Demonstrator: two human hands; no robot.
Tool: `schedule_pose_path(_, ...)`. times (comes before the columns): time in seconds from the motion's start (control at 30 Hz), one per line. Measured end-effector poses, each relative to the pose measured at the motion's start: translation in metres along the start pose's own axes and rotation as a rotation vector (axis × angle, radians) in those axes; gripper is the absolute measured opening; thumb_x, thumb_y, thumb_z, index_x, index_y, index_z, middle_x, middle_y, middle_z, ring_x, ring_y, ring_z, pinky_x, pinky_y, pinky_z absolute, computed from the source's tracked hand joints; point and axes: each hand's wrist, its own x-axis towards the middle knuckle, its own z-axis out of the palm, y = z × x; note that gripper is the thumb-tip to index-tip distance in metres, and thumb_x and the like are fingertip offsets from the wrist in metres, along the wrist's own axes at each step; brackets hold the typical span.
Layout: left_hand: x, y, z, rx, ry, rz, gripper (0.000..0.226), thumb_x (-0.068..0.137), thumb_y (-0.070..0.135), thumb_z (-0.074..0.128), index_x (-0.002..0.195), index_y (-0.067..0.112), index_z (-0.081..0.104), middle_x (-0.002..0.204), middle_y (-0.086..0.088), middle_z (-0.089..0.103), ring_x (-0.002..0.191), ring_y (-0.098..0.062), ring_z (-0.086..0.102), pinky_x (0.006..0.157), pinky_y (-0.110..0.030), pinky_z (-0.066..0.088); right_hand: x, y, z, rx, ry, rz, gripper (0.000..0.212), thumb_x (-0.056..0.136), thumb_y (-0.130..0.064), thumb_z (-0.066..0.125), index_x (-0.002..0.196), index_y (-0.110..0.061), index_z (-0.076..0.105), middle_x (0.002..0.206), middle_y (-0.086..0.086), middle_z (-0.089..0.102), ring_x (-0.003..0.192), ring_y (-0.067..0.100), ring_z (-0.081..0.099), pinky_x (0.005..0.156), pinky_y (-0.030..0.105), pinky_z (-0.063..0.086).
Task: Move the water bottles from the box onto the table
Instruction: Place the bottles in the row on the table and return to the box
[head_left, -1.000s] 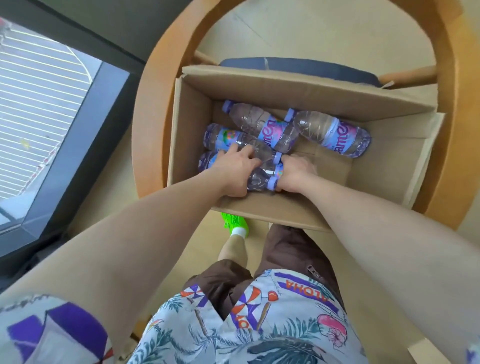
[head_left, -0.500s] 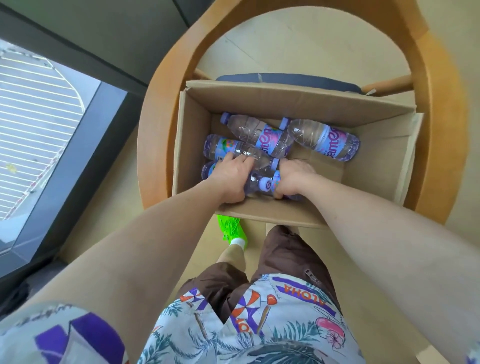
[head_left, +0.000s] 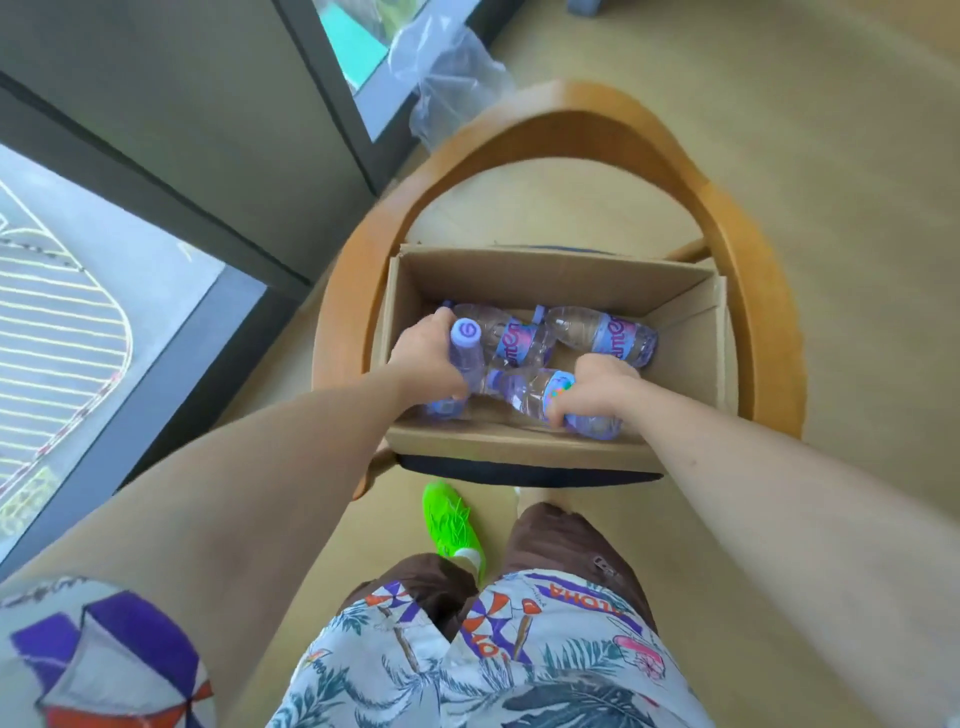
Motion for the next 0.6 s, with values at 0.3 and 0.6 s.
schedule_pose_path(0.3, -0.052, 0.058, -0.116, -0.308, 0.247, 0.049, 0.068, 0.048, 0.027, 0.084, 0.109, 0.025, 0.055, 0.099, 0.005, 0.063, 0.090, -0.016, 0.063, 0.071, -0.029, 0.057, -0.102, -0.037, -0.062, 0.941, 0.268, -0.132, 0.057, 0.047, -0.029, 0.093, 0.092, -0.002, 0.071, 0.080, 0.010, 0.072, 0.062, 0.021, 0.072, 0.053, 0.029, 0.056)
schedule_pose_path(0.6, -0.121, 0.110, -0.216, -0.475, 0.544, 0.131, 0.073, 0.048, 0.029, 0.085, 0.113, 0.016, 0.054, 0.111, -0.005, 0.063, 0.101, -0.022, 0.064, 0.087, -0.039, 0.058, -0.186, -0.109, -0.147, 1.183, 0.316, -0.608, 0.054, 0.064, -0.004, 0.089, 0.112, -0.001, 0.065, 0.083, 0.011, 0.071, 0.061, 0.024, 0.068, 0.052, 0.036, 0.057)
